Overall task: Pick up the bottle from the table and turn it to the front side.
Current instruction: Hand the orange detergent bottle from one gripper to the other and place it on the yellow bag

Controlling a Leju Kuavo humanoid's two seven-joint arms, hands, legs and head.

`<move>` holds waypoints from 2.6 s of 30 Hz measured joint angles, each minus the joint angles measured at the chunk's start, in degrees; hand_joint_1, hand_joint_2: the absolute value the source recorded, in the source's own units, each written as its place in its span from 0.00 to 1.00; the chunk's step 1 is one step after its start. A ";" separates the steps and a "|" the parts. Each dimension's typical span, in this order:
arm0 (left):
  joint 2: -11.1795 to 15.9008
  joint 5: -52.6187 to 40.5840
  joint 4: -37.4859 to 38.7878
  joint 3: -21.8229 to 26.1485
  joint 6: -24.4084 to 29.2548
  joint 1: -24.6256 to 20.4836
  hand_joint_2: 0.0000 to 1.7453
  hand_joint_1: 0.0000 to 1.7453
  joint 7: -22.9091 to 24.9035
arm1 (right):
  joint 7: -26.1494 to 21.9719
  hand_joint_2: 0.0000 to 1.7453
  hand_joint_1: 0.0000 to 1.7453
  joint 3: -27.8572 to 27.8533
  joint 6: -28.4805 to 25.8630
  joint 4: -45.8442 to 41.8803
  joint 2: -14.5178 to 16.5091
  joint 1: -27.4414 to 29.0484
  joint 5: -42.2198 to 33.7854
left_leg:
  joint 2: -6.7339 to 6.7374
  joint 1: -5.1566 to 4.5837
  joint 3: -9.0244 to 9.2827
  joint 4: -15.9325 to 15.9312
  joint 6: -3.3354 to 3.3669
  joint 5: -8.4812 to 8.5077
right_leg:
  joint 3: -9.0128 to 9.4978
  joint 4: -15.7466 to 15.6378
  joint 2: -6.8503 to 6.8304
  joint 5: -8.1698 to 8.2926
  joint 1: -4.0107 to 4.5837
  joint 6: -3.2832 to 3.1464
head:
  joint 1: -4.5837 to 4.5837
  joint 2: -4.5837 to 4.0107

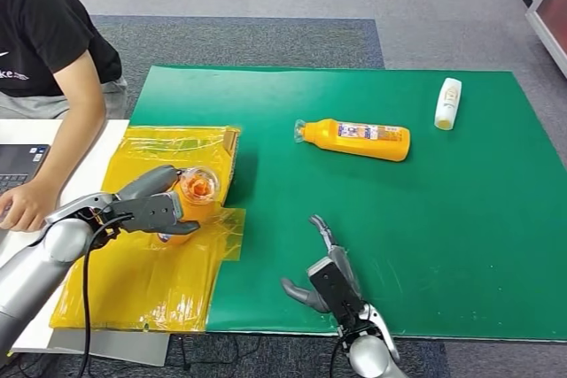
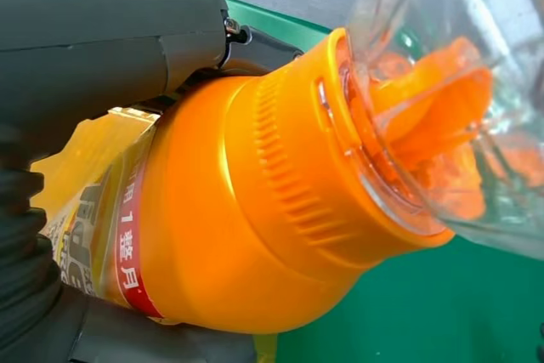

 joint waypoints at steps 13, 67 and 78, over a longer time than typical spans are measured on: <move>0.20 -0.28 3.11 -4.34 2.97 -2.50 1.00 0.97 1.09 | 0.46 1.00 0.00 -0.31 0.76 1.34 0.40 -0.17 -0.22 | 0.00 0.00 0.14 0.00 -0.07 0.04 | 0.13 0.03 0.00 0.01 0.00 -0.04 | 0.00 0.00; -12.78 0.22 16.37 2.70 8.64 4.53 1.00 0.00 1.48 | 4.07 1.00 0.00 -0.19 0.93 7.84 1.36 -1.84 1.98 | 0.00 -0.06 2.41 -0.45 -0.42 -0.47 | 2.12 0.14 0.02 -0.58 0.00 -0.45 | -0.01 0.00; -13.28 0.95 19.15 3.66 9.08 6.39 1.00 0.00 2.58 | 4.78 1.00 0.00 -0.28 0.85 10.63 1.61 -2.07 1.37 | -0.07 -0.04 1.89 -0.45 -0.37 -0.35 | 1.58 0.15 -0.02 -0.60 0.00 -0.42 | 0.01 0.00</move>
